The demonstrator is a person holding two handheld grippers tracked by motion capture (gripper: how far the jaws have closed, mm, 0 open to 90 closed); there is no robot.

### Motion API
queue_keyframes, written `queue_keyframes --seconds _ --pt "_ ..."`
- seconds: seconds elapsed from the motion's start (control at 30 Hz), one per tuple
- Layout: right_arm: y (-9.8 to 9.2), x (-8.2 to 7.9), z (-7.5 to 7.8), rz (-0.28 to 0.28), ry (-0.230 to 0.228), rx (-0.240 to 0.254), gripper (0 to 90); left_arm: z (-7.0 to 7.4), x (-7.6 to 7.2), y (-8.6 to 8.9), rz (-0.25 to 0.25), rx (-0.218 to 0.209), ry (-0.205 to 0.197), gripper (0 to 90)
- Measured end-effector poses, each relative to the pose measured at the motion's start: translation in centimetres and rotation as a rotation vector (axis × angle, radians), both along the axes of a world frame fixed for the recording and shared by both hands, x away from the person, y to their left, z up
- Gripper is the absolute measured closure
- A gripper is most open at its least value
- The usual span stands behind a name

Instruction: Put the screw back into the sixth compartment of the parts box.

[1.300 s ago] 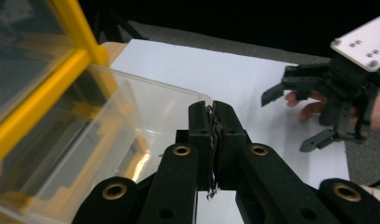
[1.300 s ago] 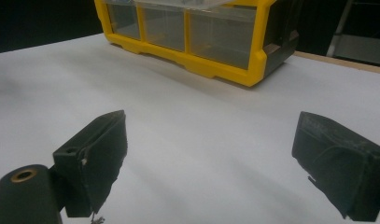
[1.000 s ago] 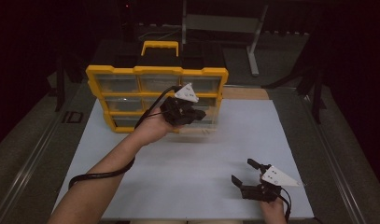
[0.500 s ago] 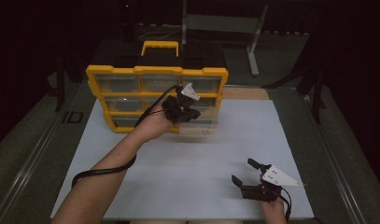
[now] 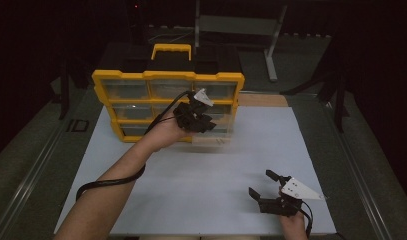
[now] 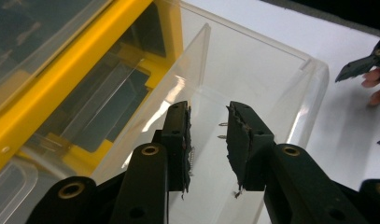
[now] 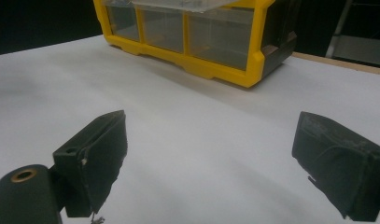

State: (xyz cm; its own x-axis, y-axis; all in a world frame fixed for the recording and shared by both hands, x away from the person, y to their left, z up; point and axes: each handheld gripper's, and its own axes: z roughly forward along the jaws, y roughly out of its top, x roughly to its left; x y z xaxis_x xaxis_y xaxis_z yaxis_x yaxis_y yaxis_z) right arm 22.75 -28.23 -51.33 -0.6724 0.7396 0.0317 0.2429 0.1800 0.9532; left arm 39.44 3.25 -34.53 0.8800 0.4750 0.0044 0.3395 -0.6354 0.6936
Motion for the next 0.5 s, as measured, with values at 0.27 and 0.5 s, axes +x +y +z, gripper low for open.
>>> queue_keyframes --seconds 0.27,0.5 --pt "0.0 0.0 0.0 0.001 0.000 -0.001 10.6 0.9 -1.0 1.7 0.031 -0.069 -0.029 34.7" --pt "0.1 0.0 -0.1 0.002 0.002 -0.005 10.6 1.2 -2.1 3.6 0.022 -0.134 -0.018 11.1"
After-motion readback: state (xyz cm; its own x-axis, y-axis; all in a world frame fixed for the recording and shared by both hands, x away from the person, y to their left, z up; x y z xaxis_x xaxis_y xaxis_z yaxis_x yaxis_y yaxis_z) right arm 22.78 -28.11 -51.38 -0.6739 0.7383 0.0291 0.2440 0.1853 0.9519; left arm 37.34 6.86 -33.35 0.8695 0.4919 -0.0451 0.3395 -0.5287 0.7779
